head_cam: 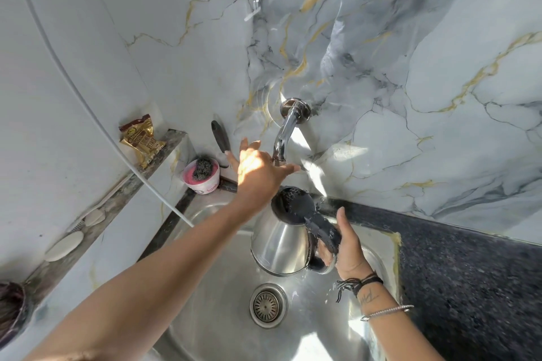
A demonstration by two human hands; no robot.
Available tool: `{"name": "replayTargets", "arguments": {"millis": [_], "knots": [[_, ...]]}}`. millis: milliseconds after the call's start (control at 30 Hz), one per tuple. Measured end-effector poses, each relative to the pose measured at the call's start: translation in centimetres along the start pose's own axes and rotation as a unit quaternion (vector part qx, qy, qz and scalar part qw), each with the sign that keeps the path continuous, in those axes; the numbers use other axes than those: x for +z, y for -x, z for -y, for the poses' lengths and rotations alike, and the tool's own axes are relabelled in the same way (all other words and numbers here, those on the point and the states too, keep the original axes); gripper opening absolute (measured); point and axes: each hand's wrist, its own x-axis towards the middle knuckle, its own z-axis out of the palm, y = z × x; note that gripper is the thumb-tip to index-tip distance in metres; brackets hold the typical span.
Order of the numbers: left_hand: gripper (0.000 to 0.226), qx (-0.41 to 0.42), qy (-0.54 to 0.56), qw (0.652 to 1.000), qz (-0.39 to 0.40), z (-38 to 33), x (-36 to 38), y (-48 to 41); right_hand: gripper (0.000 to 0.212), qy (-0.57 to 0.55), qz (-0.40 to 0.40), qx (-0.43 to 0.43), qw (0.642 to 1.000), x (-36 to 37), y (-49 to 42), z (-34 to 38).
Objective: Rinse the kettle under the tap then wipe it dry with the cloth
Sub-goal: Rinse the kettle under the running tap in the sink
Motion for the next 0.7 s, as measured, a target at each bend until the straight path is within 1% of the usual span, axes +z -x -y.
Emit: {"name": "replayTargets", "arguments": {"millis": [33, 67, 167, 233, 267, 333, 367, 433, 533, 633, 700], "knots": [[0.056, -0.001, -0.003, 1.000, 0.002, 0.1, 0.1, 0.0, 0.077, 0.011, -0.004, 0.003, 1.000, -0.1, 0.2, 0.1], [0.061, -0.002, -0.011, 1.000, 0.010, 0.1, 0.1, 0.0, 0.081, 0.021, -0.009, 0.009, 1.000, -0.2, 0.4, 0.2], [0.077, 0.005, -0.040, 0.999, 0.015, 0.9, 0.0, 0.6, 0.108, 0.044, -0.004, 0.022, 0.999, -0.7, 1.2, 0.2], [0.085, 0.001, -0.060, 0.998, 0.008, 1.7, 0.2, 2.2, 0.115, 0.067, 0.002, 0.020, 0.998, -1.0, 1.8, 0.2], [0.086, 0.002, -0.077, 0.997, 0.000, 2.2, 0.4, 3.2, 0.115, 0.078, 0.002, 0.017, 0.997, -1.2, 2.2, 0.2], [0.076, 0.023, -0.102, 0.994, -0.014, 3.2, 0.8, 5.1, 0.111, 0.099, -0.003, 0.008, 0.995, -1.5, 3.0, 0.4], [0.069, 0.033, -0.105, 0.994, -0.011, 3.6, 0.9, 6.2, 0.105, 0.109, -0.008, 0.004, 0.994, -1.7, 3.3, 0.6], [0.061, 0.034, -0.096, 0.995, 0.023, 4.3, 1.2, 8.6, 0.096, 0.129, -0.022, -0.005, 0.991, -2.1, 4.5, 0.9], [0.062, 0.057, -0.080, 0.992, 0.081, 4.8, 1.7, 12.1, 0.103, 0.140, -0.042, -0.014, 0.989, -2.7, 6.9, 1.4], [0.066, 0.124, -0.072, 0.985, 0.092, 3.2, 2.0, 14.3, 0.092, 0.132, -0.071, -0.024, 0.988, -3.1, 9.9, 2.3], [0.065, 0.160, -0.084, 0.979, 0.093, 1.4, 2.5, 15.3, 0.091, 0.134, -0.096, -0.028, 0.986, -3.7, 12.0, 3.2]]}}
